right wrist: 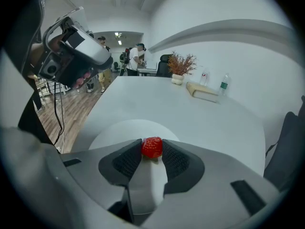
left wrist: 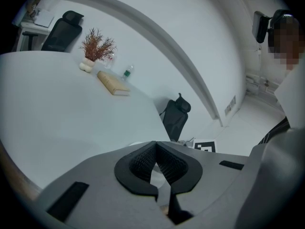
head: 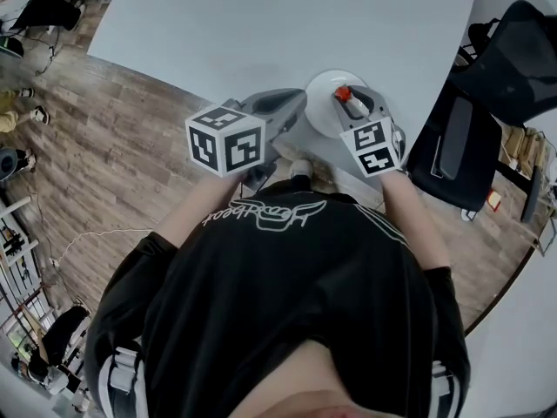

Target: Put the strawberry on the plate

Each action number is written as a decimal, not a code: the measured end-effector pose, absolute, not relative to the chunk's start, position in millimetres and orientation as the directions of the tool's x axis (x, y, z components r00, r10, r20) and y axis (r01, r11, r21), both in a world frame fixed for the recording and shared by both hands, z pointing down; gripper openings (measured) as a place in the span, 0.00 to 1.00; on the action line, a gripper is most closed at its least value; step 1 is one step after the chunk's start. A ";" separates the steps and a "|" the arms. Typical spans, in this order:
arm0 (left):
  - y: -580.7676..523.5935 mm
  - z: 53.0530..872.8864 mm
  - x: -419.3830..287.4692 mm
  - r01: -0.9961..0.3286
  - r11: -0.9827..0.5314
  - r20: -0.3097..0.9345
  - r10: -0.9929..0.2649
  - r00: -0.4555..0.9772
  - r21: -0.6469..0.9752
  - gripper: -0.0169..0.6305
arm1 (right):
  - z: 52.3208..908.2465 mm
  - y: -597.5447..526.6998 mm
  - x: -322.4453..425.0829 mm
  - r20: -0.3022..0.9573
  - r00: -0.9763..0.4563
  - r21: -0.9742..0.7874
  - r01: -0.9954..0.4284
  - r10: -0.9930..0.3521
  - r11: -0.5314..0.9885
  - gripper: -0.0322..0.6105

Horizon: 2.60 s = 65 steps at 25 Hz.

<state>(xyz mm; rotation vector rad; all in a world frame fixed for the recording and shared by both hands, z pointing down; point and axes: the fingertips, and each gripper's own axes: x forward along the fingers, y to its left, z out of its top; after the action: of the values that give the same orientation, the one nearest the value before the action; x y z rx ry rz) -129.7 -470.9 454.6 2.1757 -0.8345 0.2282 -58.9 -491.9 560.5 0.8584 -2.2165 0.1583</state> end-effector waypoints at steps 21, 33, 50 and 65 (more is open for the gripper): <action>-457.8 436.9 -134.5 -0.661 -0.507 0.409 -0.526 0.746 0.553 0.04 | 536.5 -492.3 -52.5 0.628 -0.562 0.054 -0.659 -0.538 0.751 0.35; -408.9 391.8 -102.5 -0.662 -0.576 0.377 -0.546 0.748 0.480 0.04 | 410.6 -432.9 -19.0 0.398 -0.698 -0.093 -0.676 -0.595 0.731 0.34; -213.6 296.1 -7.2 -0.587 -0.707 0.213 -0.551 0.807 0.395 0.04 | 291.0 -210.3 56.5 0.173 -0.816 -0.072 -0.569 -0.552 0.819 0.06; -91.5 295.1 42.7 -0.584 -0.717 0.196 -0.555 0.809 0.381 0.04 | 300.8 -98.7 93.5 0.182 -0.800 -0.066 -0.590 -0.571 0.805 0.06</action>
<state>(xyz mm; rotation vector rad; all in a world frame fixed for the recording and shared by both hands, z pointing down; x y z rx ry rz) 42.7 -91.5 295.1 2.5650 -0.8517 0.0935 93.5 -98.7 300.8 0.9182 -2.8372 0.1791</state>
